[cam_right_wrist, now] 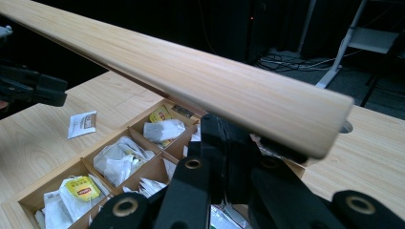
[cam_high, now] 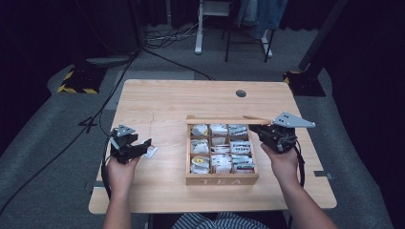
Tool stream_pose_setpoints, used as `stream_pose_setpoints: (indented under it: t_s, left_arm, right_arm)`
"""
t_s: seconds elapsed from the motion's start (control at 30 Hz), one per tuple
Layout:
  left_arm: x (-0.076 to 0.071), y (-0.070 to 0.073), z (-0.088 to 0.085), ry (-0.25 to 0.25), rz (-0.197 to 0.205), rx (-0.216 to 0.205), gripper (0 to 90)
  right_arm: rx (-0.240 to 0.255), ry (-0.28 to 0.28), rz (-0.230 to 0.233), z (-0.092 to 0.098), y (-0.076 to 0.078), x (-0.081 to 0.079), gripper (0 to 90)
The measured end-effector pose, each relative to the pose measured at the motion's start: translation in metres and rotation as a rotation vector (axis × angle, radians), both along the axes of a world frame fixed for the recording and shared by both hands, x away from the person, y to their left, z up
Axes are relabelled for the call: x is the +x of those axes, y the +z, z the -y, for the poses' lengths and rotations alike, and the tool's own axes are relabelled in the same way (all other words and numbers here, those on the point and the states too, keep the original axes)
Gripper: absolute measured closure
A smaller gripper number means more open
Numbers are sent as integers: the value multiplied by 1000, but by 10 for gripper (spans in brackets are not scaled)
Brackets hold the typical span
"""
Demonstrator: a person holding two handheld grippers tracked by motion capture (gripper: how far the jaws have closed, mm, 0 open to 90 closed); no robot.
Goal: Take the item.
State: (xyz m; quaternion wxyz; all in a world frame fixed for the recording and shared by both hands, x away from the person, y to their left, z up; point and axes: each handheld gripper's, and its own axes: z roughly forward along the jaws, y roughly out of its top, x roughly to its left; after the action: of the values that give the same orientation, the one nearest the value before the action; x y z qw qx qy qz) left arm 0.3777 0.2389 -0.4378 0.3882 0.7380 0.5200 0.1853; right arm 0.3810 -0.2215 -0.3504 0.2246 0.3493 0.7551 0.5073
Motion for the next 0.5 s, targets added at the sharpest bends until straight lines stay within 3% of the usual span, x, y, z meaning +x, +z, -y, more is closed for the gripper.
stream_pose_setpoints:
  t_s: [0.17, 0.27, 0.5]
  left_arm:
    - [-9, 14, 15, -80, 12, -10, 394]
    - [-21, 20, 27, -138, 16, 42, 388]
    - [-49, 26, 41, -229, 50, 45, 387]
  right_arm:
    - [-3, 3, -2, 0, 1, 0, 880]
    - [-4, 3, 1, 1, 2, 0, 879]
    - [-10, 1, 5, 0, 2, -2, 871]
